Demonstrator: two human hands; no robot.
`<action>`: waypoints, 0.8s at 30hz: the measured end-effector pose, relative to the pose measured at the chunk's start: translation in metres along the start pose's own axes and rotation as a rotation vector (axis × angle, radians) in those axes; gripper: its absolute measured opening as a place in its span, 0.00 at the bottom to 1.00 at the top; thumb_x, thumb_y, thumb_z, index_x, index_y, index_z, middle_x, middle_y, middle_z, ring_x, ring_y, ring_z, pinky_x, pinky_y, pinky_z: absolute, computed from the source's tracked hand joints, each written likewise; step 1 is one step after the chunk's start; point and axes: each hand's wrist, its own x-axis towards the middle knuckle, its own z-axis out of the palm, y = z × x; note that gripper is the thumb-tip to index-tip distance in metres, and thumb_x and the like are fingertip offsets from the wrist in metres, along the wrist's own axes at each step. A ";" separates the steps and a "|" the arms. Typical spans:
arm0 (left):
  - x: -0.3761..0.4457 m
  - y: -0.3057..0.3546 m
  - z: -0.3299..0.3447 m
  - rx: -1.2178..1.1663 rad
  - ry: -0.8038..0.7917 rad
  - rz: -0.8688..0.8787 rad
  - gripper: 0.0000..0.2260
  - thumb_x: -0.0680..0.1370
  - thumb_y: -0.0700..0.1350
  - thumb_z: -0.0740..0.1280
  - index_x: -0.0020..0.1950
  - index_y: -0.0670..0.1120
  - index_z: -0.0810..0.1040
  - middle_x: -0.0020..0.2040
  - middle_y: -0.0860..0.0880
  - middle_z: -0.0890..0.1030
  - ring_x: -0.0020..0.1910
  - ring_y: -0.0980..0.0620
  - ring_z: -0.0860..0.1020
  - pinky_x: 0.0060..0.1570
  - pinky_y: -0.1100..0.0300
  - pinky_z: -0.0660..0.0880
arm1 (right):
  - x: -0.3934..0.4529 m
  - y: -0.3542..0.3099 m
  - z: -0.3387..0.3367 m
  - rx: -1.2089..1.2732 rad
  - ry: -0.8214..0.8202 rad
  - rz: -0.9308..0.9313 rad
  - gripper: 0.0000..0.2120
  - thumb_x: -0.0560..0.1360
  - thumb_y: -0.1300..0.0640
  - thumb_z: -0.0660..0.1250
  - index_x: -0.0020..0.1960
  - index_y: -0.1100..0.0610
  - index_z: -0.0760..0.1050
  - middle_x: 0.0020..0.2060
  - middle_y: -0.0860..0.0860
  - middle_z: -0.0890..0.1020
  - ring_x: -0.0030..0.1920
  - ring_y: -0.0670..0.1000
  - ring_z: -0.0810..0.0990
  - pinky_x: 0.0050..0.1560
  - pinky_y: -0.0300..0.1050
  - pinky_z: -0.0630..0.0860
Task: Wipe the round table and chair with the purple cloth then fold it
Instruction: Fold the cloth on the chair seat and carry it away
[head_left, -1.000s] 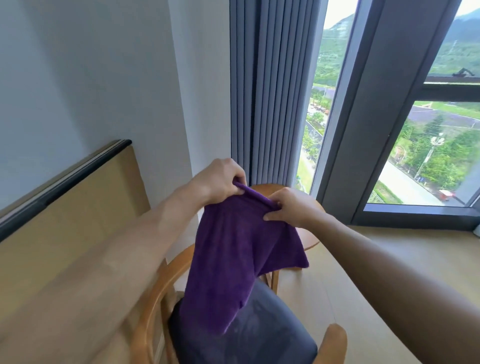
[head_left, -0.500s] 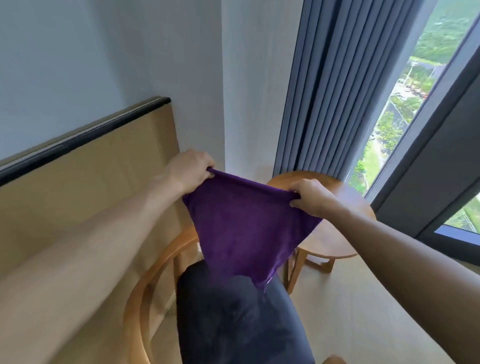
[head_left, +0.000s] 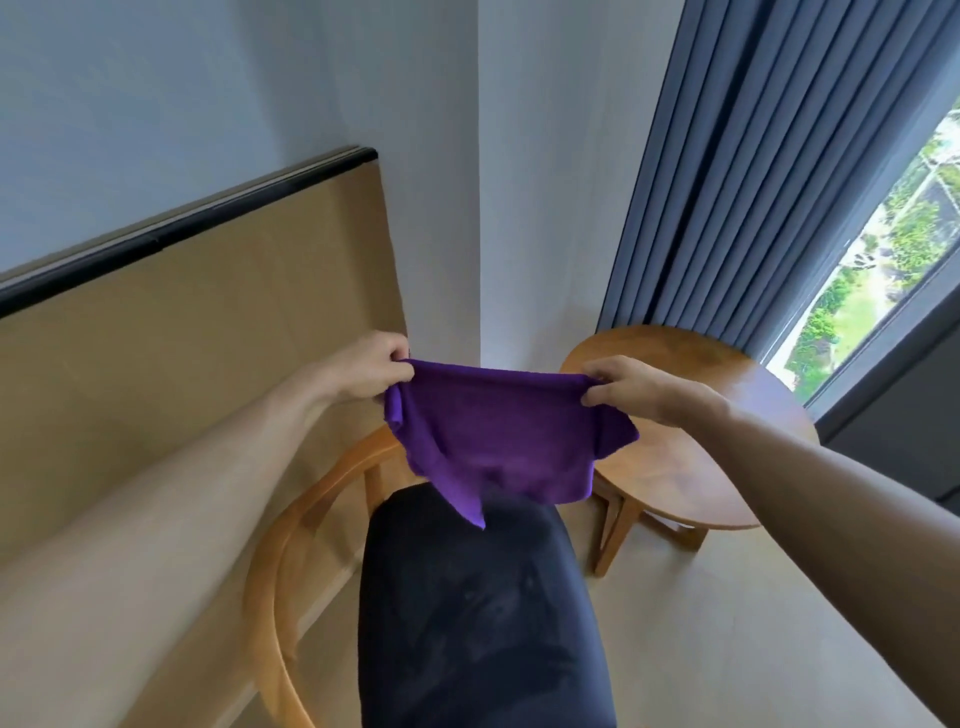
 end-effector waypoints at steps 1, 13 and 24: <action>0.001 -0.003 0.002 -0.063 0.013 -0.014 0.08 0.77 0.34 0.63 0.40 0.42 0.70 0.32 0.46 0.72 0.31 0.49 0.71 0.33 0.57 0.70 | 0.003 0.001 0.001 0.030 -0.008 0.003 0.06 0.78 0.58 0.64 0.53 0.55 0.78 0.48 0.52 0.82 0.49 0.53 0.81 0.50 0.51 0.79; 0.011 -0.033 -0.002 0.272 0.258 0.039 0.06 0.80 0.39 0.66 0.52 0.41 0.82 0.47 0.49 0.76 0.47 0.45 0.76 0.43 0.58 0.65 | 0.035 -0.002 -0.007 -0.416 0.348 -0.190 0.06 0.75 0.59 0.71 0.52 0.57 0.83 0.46 0.51 0.83 0.48 0.52 0.80 0.50 0.46 0.76; -0.023 -0.055 0.012 0.263 -0.037 0.150 0.06 0.80 0.40 0.67 0.52 0.48 0.83 0.48 0.51 0.82 0.49 0.52 0.79 0.49 0.57 0.75 | -0.009 0.000 0.023 -0.395 0.106 -0.181 0.12 0.70 0.61 0.72 0.38 0.49 0.71 0.37 0.44 0.76 0.39 0.45 0.75 0.38 0.39 0.72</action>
